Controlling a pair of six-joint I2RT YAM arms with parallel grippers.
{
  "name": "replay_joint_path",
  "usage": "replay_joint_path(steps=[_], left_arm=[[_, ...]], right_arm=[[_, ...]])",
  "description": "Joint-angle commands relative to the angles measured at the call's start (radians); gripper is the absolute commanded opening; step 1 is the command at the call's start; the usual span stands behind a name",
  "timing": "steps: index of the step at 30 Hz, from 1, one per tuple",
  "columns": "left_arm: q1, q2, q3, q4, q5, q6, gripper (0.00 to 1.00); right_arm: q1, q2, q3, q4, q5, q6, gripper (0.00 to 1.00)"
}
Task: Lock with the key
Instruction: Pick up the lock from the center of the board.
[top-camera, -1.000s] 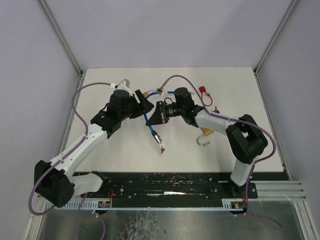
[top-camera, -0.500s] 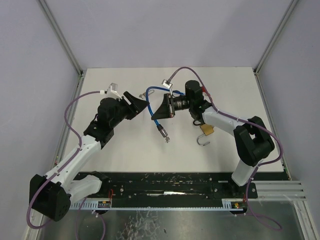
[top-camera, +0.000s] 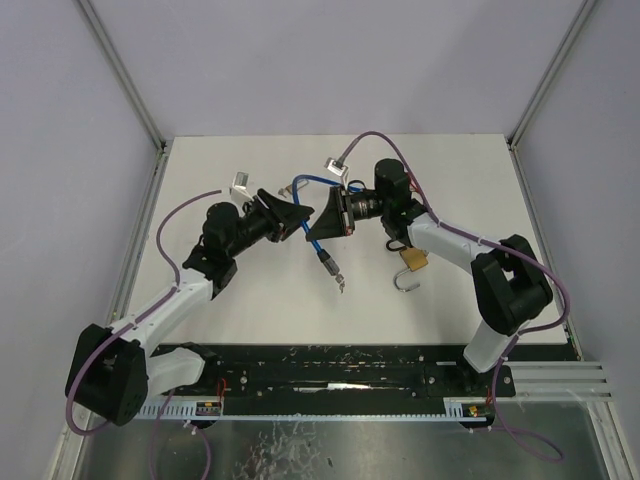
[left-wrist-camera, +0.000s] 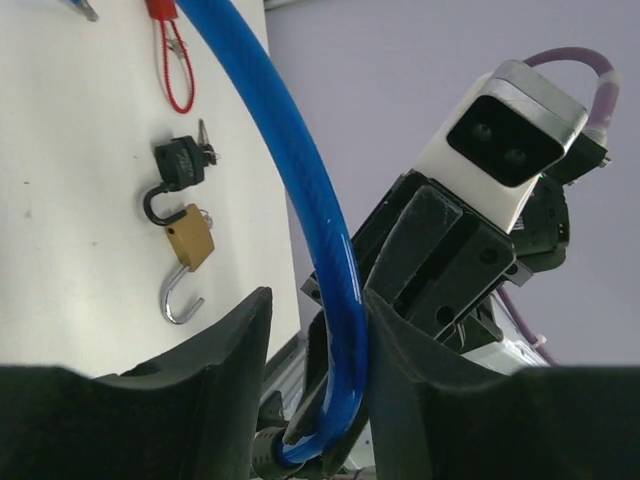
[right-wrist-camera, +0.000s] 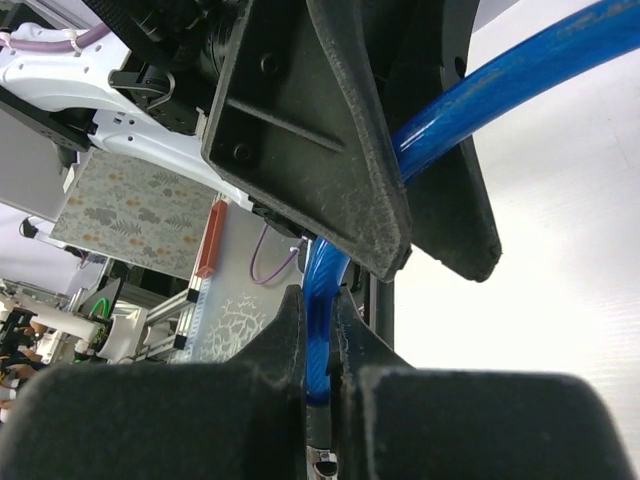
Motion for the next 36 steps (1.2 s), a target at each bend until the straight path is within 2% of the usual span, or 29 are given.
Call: replay_joint_path(steps=[1,5,9,10,12,15,21,24,31,33,36], left_arm=[[-0.002,0.017,0.000,0.124,0.064,-0.040,0.36],[-0.006,0.044,0.012,0.155,0.099,-0.042,0.22],[-0.007,0.056,0.029,0.163,0.131,-0.017,0.02],[-0.007,0.055,0.034,0.162,0.136,0.004,0.00],[-0.007,0.050,0.050,0.146,0.148,0.049,0.00],[-0.006,0.030,0.096,0.064,0.150,0.165,0.00],[-0.006,0.004,0.166,-0.057,0.141,0.387,0.00],[-0.006,0.007,0.206,-0.109,0.143,0.458,0.00],[-0.005,0.024,0.275,-0.158,0.184,0.554,0.00],[-0.005,0.025,0.296,-0.162,0.191,0.585,0.00],[-0.006,0.026,0.330,-0.170,0.218,0.642,0.00]], right_arm=[[-0.006,-0.084,0.039,0.001,-0.049,-0.077,0.00],[-0.011,-0.085,0.049,-0.026,-0.051,-0.097,0.00],[-0.014,-0.085,0.057,-0.060,-0.052,-0.123,0.01],[-0.014,-0.087,0.060,-0.067,-0.055,-0.128,0.02],[-0.017,-0.088,0.062,-0.081,-0.061,-0.142,0.04],[-0.023,-0.093,0.084,-0.149,-0.079,-0.198,0.13],[-0.047,-0.109,0.174,-0.483,-0.089,-0.481,0.34],[-0.074,-0.122,0.203,-0.596,-0.097,-0.593,0.41],[-0.172,-0.149,0.221,-0.654,-0.152,-0.640,0.43],[-0.204,-0.148,0.250,-0.737,-0.140,-0.722,0.44],[-0.244,-0.131,0.340,-0.985,-0.017,-0.940,0.49]])
